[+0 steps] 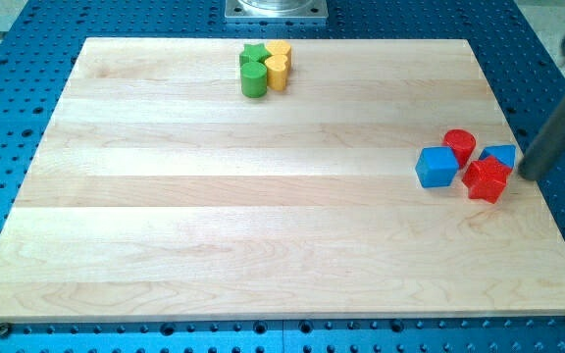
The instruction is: Move the triangle parallel to the yellow heart
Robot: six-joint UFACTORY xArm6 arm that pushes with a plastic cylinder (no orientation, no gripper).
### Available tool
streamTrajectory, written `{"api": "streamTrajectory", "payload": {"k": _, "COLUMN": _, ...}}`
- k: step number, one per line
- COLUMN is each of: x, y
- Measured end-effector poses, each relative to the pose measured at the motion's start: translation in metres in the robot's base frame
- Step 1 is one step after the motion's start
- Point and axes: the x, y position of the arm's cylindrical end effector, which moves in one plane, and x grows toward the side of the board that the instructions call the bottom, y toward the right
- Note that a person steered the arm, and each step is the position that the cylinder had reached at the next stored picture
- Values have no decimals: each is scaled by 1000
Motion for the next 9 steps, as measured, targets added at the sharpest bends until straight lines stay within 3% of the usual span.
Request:
{"api": "streamTrajectory", "payload": {"k": 4, "x": 8, "y": -199}}
{"api": "streamTrajectory", "payload": {"k": 5, "x": 7, "y": -209}}
{"api": "streamTrajectory", "payload": {"k": 8, "x": -90, "y": -208}}
{"api": "streamTrajectory", "payload": {"k": 9, "x": -95, "y": -249}}
